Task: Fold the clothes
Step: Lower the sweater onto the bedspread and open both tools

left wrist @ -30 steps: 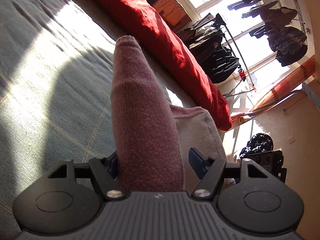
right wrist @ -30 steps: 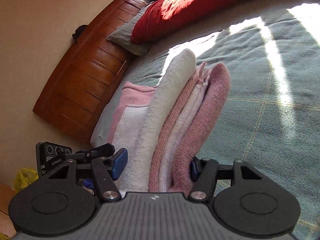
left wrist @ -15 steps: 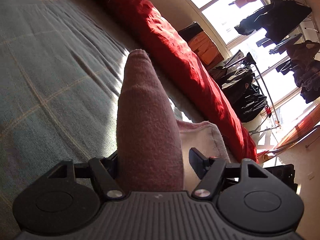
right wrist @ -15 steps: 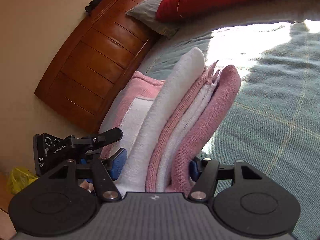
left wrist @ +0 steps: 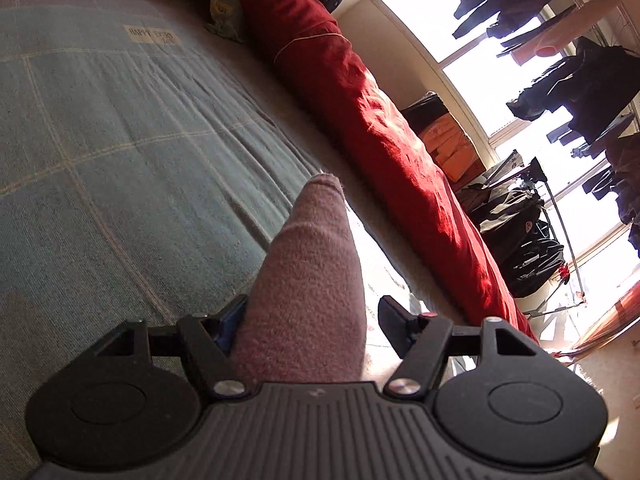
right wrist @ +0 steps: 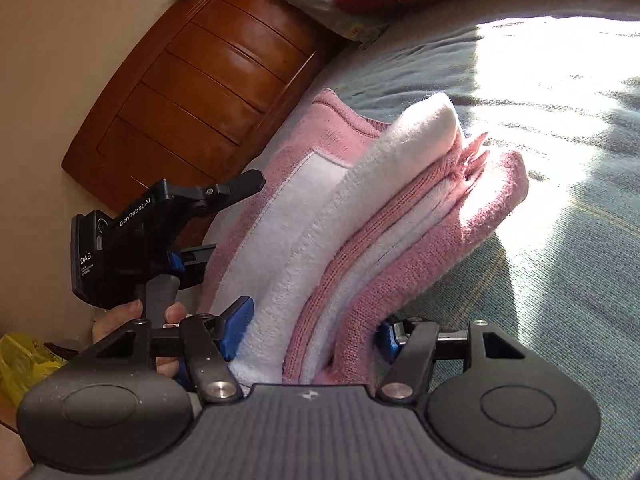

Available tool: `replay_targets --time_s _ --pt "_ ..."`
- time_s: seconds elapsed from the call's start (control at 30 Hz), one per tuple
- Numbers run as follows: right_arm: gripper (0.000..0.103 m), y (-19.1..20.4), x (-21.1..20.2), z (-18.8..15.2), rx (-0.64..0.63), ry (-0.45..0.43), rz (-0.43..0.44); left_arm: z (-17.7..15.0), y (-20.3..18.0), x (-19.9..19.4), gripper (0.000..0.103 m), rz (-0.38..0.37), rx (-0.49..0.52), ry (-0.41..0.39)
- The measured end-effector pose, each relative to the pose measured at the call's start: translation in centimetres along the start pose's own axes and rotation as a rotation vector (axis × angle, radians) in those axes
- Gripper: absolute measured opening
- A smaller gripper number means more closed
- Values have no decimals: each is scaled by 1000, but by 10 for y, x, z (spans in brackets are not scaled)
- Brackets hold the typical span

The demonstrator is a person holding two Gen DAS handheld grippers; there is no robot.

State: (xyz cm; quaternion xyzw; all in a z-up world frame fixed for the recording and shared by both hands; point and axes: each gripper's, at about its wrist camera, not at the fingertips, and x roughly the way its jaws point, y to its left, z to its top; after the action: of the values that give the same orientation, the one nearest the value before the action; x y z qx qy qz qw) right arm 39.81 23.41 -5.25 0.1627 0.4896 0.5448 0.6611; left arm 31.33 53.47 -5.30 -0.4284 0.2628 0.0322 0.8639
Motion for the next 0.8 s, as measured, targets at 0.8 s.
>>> replay_targets --time_s 0.8 --pt "85 -4 -70 9 -134 -209 -94 -4 -23 -11 79 0 112 58"
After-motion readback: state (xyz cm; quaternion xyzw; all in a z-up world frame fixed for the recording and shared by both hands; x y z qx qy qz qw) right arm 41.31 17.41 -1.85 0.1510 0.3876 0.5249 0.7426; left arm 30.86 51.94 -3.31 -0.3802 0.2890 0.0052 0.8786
